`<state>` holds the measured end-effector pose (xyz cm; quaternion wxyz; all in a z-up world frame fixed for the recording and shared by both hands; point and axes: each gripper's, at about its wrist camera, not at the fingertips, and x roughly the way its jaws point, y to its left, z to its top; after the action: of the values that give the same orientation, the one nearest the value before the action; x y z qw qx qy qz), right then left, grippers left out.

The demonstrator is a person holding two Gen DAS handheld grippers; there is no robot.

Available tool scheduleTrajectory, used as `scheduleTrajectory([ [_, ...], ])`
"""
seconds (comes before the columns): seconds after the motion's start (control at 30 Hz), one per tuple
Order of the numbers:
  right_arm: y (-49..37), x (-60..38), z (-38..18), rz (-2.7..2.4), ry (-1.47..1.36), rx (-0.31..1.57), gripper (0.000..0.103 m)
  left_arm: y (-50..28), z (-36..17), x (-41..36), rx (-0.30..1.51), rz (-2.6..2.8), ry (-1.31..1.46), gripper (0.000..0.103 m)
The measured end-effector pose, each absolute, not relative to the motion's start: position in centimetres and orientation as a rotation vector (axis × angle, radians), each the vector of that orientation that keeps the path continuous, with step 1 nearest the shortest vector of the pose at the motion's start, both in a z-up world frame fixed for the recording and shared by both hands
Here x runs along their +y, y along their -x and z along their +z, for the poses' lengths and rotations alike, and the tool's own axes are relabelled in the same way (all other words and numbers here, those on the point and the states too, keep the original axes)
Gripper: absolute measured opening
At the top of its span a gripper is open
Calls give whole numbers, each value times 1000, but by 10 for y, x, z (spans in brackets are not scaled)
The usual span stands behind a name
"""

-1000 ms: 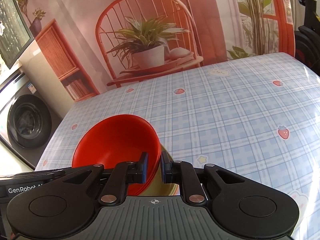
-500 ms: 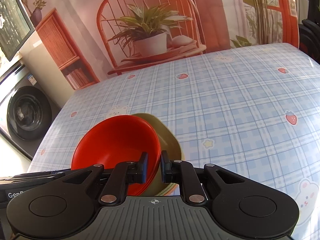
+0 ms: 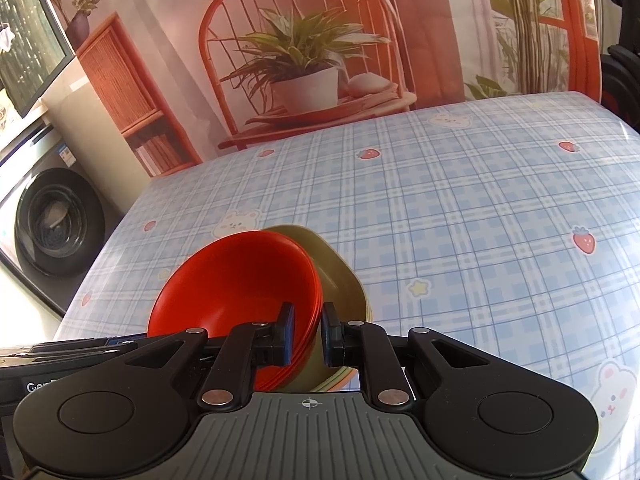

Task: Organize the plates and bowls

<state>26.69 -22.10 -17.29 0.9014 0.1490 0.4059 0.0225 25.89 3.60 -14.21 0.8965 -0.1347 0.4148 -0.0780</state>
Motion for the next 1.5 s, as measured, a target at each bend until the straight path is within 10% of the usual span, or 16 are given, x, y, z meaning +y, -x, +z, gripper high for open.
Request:
scheduleTrajectory([
  [0.57, -249, -225, -155, -5, -255, 770, 34, -244, -123, 39, 761, -138, 271, 70],
  [0.93, -229, -226, -135, -3, -215, 686, 86, -227, -105, 29, 672, -83, 160, 101],
  [1.07, -224, -232, -128, -18, -231, 674, 103, -220, -98, 33, 652, -59, 174, 103],
  [1.5, -188, -234, -81, -64, -185, 571, 103, -178, -39, 23, 541, -64, 132, 102],
])
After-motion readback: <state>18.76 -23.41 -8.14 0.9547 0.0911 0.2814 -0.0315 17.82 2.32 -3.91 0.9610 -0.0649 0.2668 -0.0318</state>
